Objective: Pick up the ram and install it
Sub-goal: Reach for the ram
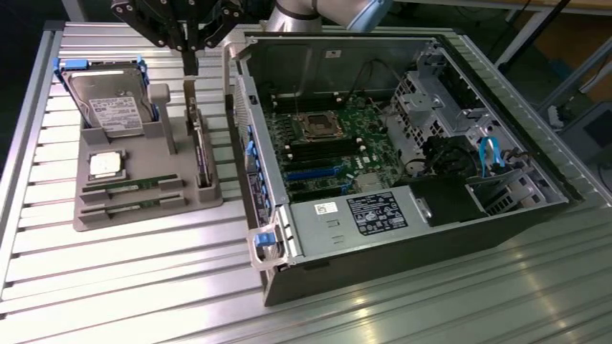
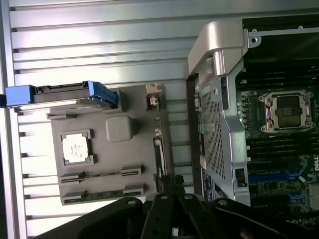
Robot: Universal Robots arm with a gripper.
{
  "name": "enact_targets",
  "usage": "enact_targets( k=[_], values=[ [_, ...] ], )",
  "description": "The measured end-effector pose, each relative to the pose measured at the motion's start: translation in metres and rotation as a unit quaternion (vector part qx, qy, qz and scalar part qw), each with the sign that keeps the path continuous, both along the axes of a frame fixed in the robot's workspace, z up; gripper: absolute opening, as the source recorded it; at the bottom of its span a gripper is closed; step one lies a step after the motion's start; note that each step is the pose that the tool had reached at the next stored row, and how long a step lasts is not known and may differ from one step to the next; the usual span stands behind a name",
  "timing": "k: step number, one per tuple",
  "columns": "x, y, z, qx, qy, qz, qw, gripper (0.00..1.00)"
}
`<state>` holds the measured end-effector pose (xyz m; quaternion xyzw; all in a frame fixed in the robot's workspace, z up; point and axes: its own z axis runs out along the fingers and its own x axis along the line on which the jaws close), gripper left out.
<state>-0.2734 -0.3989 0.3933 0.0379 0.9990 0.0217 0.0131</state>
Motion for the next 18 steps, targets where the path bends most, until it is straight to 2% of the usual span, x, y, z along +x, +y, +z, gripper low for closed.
enact_targets(
  k=[18],
  values=[
    [-0.033, 0.0, 0.0, 0.0, 0.0, 0.0, 1.0, 0.1]
  ],
)
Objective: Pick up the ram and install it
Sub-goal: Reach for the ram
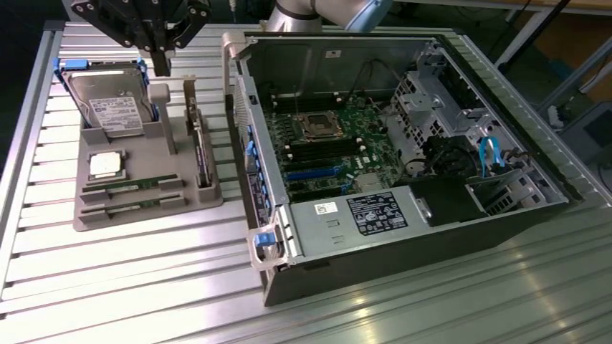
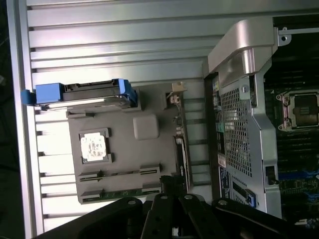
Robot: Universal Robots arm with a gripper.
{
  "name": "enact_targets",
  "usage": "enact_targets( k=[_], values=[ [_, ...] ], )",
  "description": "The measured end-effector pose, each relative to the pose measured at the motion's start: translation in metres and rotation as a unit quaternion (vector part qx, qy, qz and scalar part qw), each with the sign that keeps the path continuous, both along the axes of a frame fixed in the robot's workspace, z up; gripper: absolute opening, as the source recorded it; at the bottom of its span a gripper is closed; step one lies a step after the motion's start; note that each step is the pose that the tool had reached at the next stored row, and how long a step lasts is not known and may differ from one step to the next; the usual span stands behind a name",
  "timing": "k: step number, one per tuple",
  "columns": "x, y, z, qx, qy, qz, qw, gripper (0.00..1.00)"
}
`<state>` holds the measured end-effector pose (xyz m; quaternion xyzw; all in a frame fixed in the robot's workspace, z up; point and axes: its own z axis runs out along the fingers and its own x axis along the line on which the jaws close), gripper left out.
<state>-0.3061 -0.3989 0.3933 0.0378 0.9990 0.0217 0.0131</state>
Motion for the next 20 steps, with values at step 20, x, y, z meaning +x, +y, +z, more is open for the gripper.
enact_targets(
  k=[20],
  values=[
    [-0.033, -0.0004, -0.0001, 0.0, 0.0, 0.0, 1.0, 0.1]
  ],
)
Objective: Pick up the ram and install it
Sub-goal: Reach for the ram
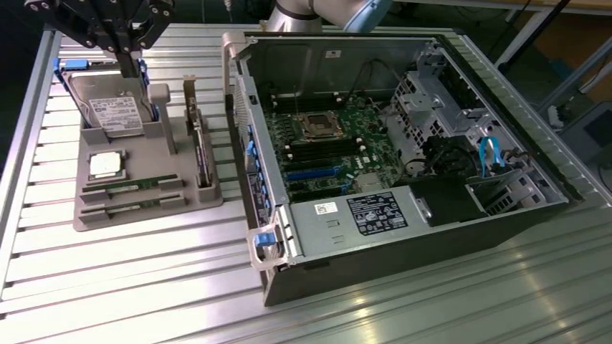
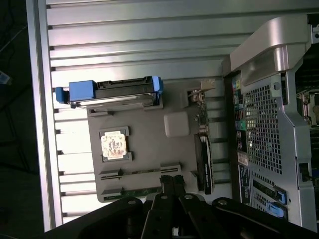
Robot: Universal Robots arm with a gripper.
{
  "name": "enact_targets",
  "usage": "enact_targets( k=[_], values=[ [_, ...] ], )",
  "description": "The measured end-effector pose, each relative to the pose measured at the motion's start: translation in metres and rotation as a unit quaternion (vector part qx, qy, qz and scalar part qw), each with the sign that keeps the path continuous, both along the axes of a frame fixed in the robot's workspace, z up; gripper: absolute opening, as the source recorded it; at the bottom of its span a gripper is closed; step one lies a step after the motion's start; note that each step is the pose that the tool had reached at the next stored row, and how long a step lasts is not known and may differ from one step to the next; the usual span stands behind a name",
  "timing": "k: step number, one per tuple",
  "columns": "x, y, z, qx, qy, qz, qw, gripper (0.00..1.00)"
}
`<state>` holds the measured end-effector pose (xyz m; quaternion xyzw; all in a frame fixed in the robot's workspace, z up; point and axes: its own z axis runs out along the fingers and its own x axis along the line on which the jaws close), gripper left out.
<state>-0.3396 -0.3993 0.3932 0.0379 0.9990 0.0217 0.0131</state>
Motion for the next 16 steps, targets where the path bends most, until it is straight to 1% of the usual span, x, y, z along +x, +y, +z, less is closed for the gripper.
enact_targets(
  k=[8, 16],
  values=[
    [0.0, -0.0024, 0.0, 0.0, 0.0, 0.0, 1.0, 0.1],
    [0.0, -0.0027, 0.0, 0.0, 0.0, 0.0, 1.0, 0.1]
  ],
)
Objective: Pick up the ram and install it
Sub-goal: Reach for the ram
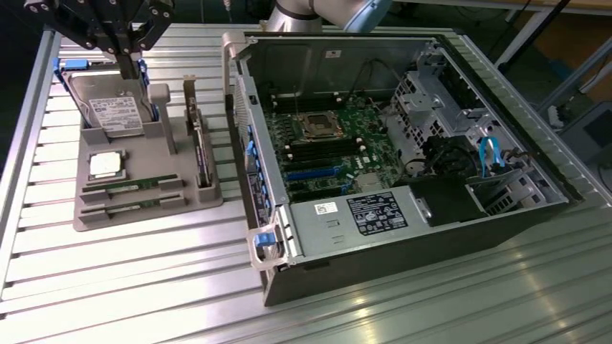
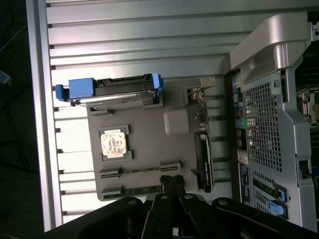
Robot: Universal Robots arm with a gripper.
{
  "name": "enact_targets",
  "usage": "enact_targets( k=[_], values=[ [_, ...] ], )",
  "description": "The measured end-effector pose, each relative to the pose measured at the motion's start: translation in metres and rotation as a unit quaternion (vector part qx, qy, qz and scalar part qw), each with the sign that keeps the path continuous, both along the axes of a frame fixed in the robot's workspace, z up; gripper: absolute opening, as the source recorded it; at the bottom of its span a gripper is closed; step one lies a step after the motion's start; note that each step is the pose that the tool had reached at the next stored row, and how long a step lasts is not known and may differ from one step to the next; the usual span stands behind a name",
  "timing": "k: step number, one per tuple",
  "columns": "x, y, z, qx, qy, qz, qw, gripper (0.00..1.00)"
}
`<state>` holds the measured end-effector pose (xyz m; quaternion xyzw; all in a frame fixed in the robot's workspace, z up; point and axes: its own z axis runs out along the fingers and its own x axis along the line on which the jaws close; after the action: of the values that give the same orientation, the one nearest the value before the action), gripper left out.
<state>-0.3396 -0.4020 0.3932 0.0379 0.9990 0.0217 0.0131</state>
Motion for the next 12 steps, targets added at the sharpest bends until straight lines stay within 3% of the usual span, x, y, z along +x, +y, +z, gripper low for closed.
enact_targets(
  k=[12],
  values=[
    [0.0, -0.008, 0.0, 0.0, 0.0, 0.0, 1.0, 0.1]
  ],
)
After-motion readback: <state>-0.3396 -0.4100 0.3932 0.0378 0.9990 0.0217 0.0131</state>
